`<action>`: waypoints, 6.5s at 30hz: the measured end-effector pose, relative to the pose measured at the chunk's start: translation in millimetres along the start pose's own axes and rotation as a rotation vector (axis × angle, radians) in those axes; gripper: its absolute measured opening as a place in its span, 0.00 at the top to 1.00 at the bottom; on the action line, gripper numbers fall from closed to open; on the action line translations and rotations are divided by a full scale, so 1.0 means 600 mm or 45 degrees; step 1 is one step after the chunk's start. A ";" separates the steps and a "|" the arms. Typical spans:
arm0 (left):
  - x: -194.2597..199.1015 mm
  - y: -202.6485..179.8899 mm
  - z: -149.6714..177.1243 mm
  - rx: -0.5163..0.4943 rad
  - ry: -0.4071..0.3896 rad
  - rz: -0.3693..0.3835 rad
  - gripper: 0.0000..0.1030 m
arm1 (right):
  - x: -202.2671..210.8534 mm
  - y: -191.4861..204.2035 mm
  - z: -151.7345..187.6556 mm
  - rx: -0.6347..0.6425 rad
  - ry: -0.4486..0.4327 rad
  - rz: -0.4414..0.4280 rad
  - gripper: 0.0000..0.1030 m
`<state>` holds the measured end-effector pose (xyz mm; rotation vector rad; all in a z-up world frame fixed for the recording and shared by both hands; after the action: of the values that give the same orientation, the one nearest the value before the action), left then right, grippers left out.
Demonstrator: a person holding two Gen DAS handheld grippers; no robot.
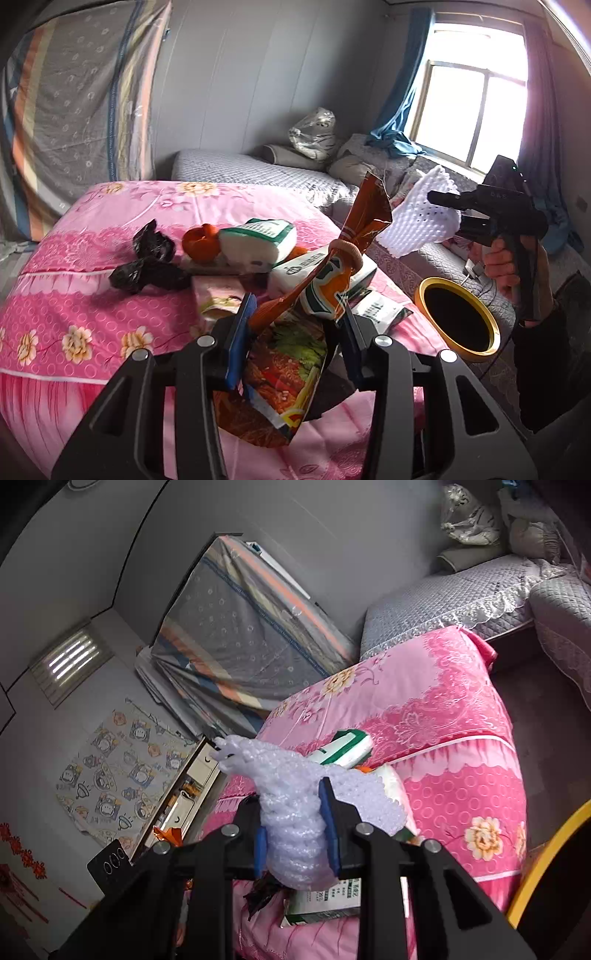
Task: Collect trash
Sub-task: 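Grasp the white foam net with the right tool and lift it, then carry the wrapper and foam net over the yellow bin and open both tools, then grasp a black plastic bag on the bed with the left tool, then grasp the pink milk carton with the right tool and lift it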
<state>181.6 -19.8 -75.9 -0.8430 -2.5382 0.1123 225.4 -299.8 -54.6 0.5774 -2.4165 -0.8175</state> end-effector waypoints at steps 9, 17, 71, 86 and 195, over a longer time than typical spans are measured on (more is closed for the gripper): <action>-0.061 -0.088 -0.014 -0.099 0.059 0.136 0.61 | 0.151 -0.133 0.024 -0.166 -0.189 0.213 0.77; -0.158 -0.196 -0.018 -0.189 0.159 0.298 0.61 | 0.231 -0.242 0.062 -0.297 -0.297 0.398 0.77; -0.359 -0.408 -0.034 -0.192 0.159 0.290 0.08 | 0.364 -0.365 0.126 -0.461 -0.491 0.664 0.34; -0.132 0.078 -0.104 -0.201 -0.092 -0.553 0.08 | 0.194 -0.253 0.095 -0.214 -0.299 0.509 0.27; 0.094 0.186 -0.055 0.135 -0.227 -0.413 0.87 | -0.466 0.141 0.208 0.315 0.820 0.331 0.31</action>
<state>217.8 101.4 -48.3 -0.3884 -2.7699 0.2245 348.8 -34.6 -178.4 0.5043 -1.9380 -0.1751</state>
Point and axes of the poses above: each gripper's, at about its wrist camera, not at the fingertips, and x roughly against the way its jaws point, y to its left, z to its underside, the point moved 8 cm from there along -x, roughly the way its jaws point, and after that the axes turned 4 degrees about -y, right-handed, at the moved point
